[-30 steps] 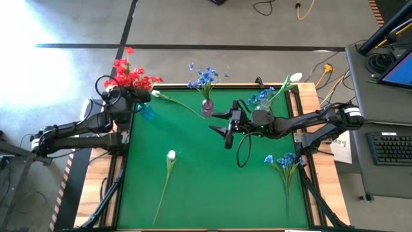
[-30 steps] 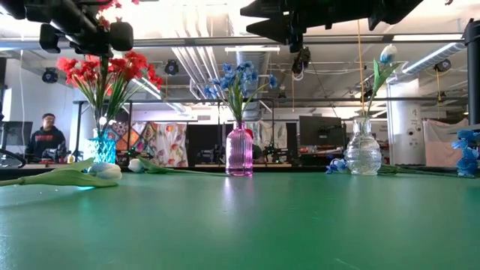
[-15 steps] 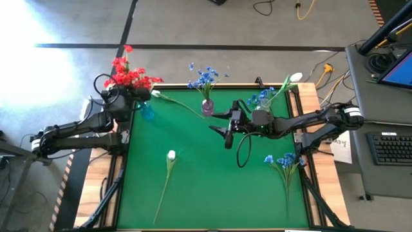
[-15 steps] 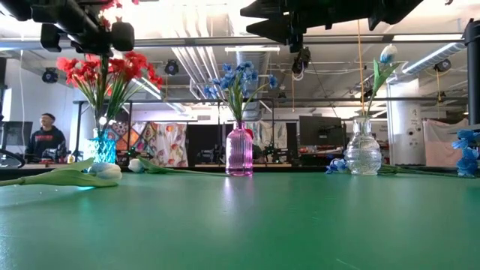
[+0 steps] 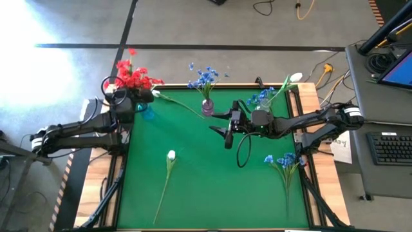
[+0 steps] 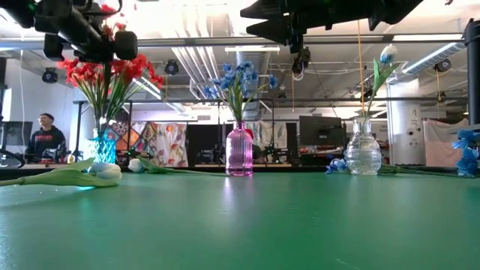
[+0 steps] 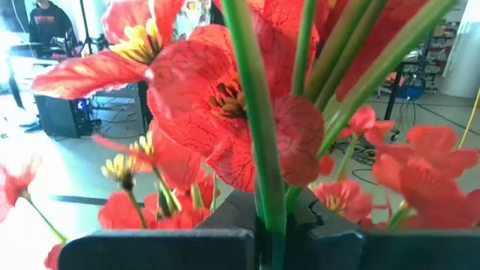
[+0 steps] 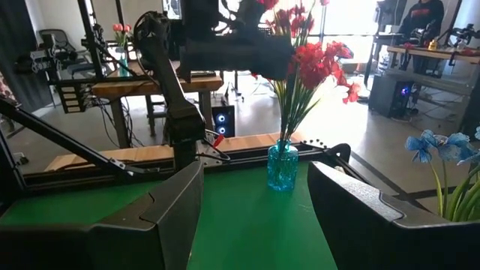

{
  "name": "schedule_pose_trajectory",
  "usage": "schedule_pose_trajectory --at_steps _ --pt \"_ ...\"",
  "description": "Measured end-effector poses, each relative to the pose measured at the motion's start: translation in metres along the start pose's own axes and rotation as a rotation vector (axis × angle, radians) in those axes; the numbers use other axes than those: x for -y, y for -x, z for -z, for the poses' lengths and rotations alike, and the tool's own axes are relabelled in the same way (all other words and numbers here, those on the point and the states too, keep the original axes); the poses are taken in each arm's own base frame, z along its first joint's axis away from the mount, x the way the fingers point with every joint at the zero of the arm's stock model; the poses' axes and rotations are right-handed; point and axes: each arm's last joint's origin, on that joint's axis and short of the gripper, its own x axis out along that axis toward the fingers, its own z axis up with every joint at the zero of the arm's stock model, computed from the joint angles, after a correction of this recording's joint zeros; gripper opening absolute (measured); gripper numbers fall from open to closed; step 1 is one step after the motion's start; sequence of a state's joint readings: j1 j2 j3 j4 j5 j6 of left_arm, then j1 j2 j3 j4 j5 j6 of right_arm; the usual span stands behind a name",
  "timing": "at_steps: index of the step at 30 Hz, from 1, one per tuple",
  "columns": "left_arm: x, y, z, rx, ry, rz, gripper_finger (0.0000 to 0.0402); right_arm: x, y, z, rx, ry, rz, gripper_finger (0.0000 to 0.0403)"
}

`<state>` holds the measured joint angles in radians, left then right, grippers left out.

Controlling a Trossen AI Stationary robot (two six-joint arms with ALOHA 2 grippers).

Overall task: Sort flowers into vase by color
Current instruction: Put the red flowers into the blue vase

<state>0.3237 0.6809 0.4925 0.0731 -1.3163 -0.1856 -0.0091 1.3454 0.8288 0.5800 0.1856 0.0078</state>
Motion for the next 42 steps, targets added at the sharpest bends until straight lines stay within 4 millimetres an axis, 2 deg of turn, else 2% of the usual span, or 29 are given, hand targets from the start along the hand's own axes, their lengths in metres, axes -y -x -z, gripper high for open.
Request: schedule_pose_trajectory --at_steps 23,42 --pt "-0.007 0.0 0.031 -0.02 -0.007 -0.001 0.0 0.0 0.0 0.0 0.001 0.008 0.0 0.0233" --pt "-0.01 0.0 0.049 -0.041 0.022 0.016 0.0 0.0 0.0 -0.001 0.009 0.01 0.0 0.0233"
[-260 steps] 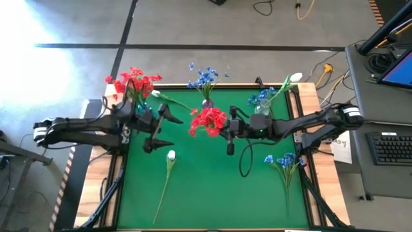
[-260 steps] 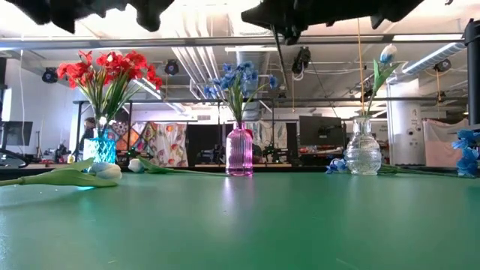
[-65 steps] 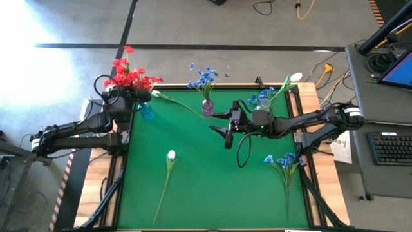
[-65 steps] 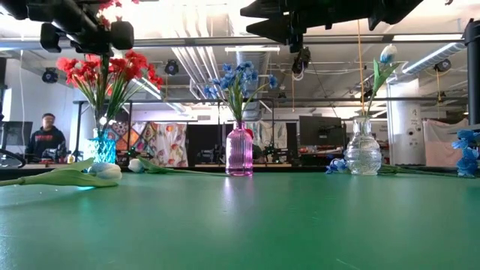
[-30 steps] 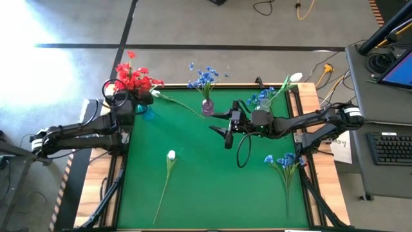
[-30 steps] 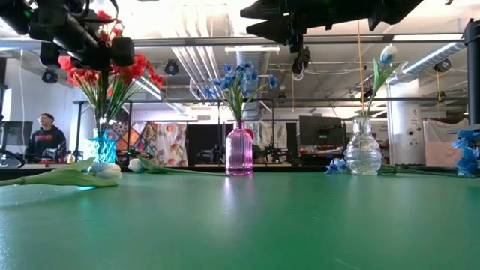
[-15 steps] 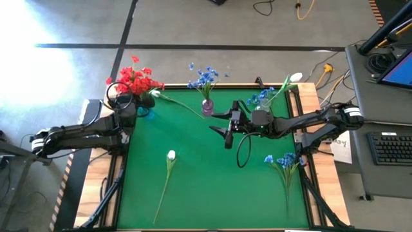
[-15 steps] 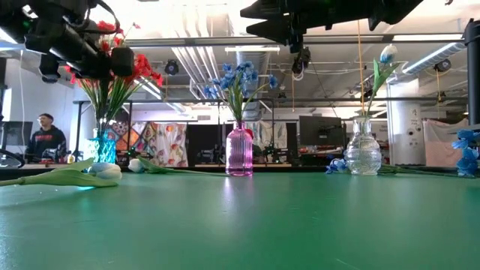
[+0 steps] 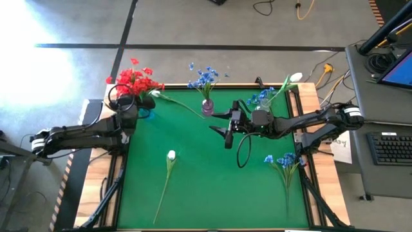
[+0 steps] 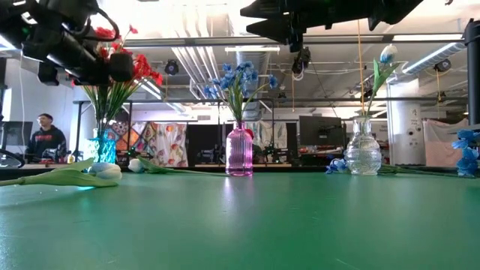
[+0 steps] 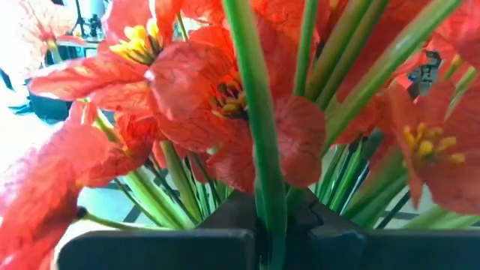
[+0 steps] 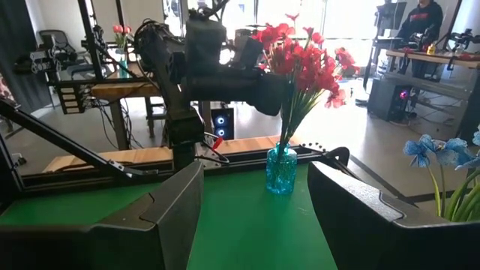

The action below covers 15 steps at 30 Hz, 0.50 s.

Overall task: Sort flowers into vase by color
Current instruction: Put the red flowers into the blue vase

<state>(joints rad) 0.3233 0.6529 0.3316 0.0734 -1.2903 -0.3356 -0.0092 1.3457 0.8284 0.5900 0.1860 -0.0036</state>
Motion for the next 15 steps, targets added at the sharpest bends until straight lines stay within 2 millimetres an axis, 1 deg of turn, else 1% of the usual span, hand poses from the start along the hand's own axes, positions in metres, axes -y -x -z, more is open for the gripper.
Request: schedule_pose_trajectory --at_steps 15 --pt "0.0007 0.0005 0.0008 -0.008 0.02 0.023 0.0 0.0 0.0 -0.002 0.021 0.002 0.0 0.0233"
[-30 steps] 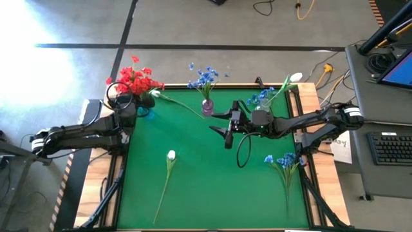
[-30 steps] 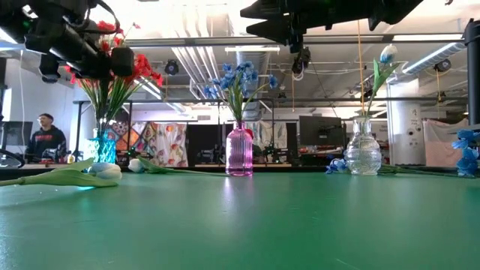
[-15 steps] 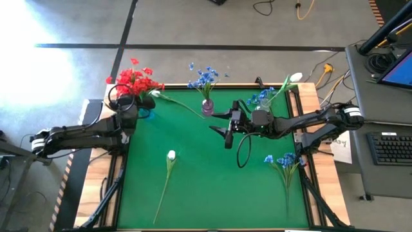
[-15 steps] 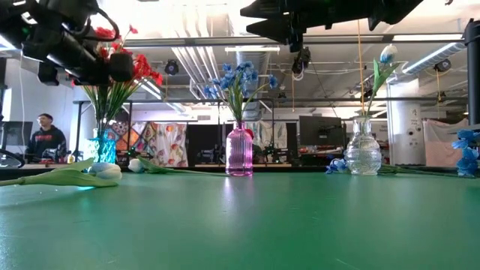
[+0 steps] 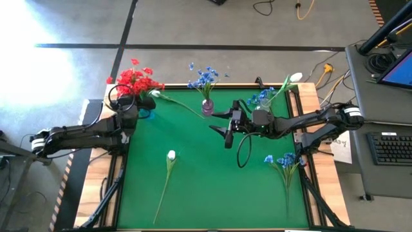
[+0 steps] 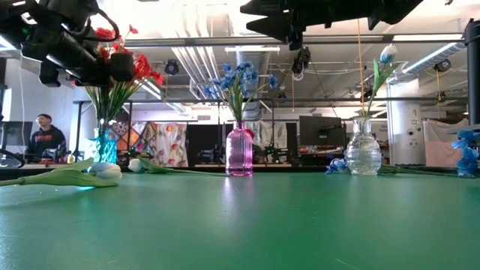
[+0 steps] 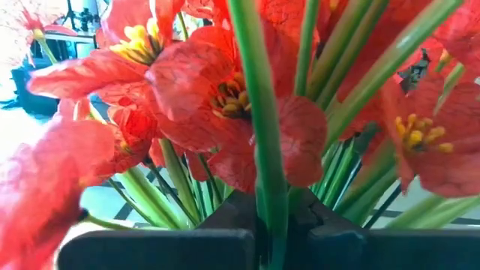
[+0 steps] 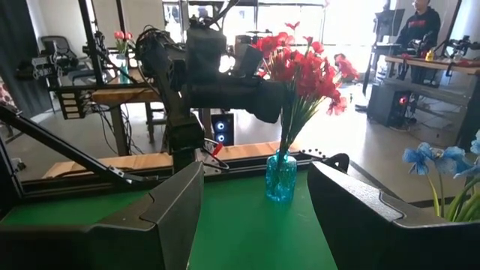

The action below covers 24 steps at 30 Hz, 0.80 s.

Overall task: Sort flowers into vase by color
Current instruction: Put the red flowers into the blue vase

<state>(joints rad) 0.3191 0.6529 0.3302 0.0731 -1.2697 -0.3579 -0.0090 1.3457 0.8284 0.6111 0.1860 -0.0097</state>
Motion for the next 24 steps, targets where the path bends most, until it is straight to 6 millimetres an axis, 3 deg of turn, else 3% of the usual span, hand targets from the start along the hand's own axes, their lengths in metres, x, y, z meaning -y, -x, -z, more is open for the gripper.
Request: schedule_pose_trajectory --at_steps 15,24 --pt "0.0005 0.0002 0.0005 -0.009 -0.014 0.02 0.0001 0.0 0.0 0.0 0.0 0.001 0.0 0.0233" --pt "0.0014 0.0003 0.0003 -0.018 -0.009 0.048 0.0085 0.0 0.0 0.0 0.0 0.001 0.0 0.0233"
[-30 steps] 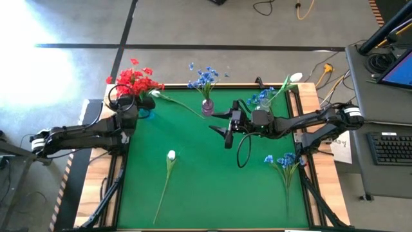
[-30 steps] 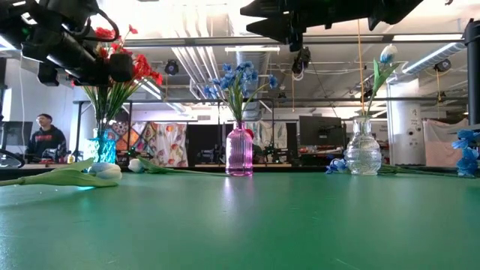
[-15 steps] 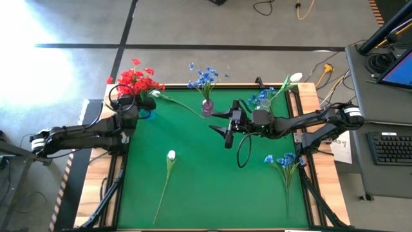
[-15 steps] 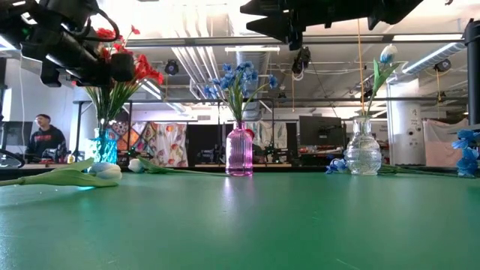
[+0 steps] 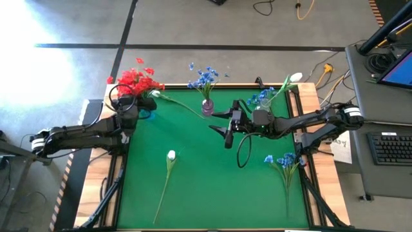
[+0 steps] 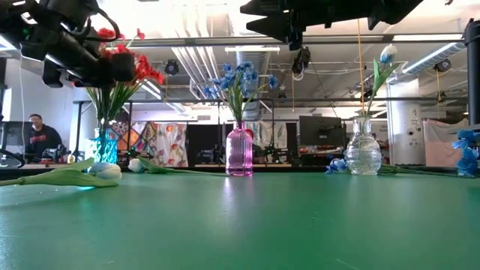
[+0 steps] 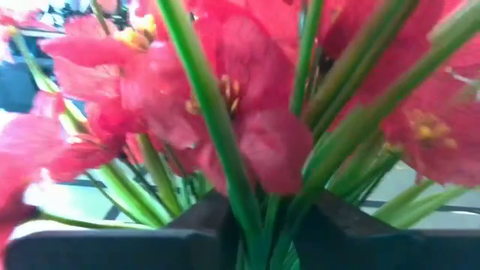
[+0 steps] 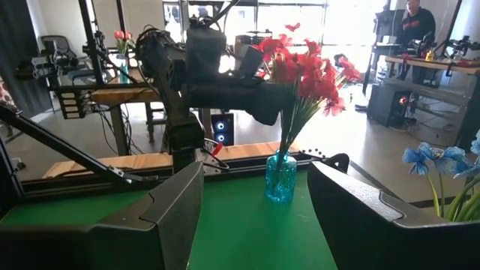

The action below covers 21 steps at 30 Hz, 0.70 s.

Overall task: Sort flowers into vase by color
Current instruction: Put the red flowers into the blue vase

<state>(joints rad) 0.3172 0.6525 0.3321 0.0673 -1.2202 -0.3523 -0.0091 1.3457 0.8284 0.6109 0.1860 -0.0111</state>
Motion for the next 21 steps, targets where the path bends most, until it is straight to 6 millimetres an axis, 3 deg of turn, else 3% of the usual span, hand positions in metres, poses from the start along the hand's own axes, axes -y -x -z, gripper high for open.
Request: schedule_pose_trajectory --at_steps 12,21 --pt "0.0019 0.0008 0.003 -0.052 0.034 0.101 0.0225 0.0 0.0 0.0 0.0 0.0 0.0 0.0233" --pt "0.0011 0.0027 0.0038 -0.08 0.034 0.156 0.0275 -0.0001 0.0 0.0 0.0 0.0 -0.001 0.0233"
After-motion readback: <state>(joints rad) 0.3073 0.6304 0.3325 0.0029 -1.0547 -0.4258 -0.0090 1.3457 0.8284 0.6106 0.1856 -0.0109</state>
